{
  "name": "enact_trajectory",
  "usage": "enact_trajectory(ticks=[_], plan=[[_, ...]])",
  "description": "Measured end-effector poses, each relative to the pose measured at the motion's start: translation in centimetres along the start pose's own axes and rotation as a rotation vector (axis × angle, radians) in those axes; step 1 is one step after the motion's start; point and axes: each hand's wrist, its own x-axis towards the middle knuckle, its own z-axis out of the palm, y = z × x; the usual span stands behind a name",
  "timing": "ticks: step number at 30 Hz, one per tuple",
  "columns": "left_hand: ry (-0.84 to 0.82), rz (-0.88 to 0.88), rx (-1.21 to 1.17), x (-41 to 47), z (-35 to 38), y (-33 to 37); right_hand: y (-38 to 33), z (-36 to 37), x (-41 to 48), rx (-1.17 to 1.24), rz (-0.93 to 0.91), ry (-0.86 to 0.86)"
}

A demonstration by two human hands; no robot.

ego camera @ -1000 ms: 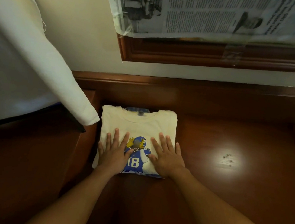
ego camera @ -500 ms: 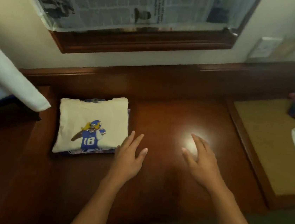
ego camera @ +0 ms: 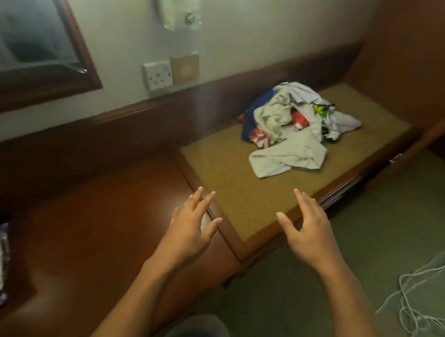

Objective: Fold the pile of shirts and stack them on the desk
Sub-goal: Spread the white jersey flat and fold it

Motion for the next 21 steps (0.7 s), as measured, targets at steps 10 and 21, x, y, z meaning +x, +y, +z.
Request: enact_trajectory(ticks=[10, 21], plan=[[-0.107, 0.055, 0.072, 14.8, 6.4, 4.8, 7.7, -5.7, 9.9, 0.017, 0.069, 0.025], [-0.074, -0.135, 0.032, 36.1, 14.1, 7.5, 15.1, -8.6, 27.6, 0.11, 0.264, -0.014]])
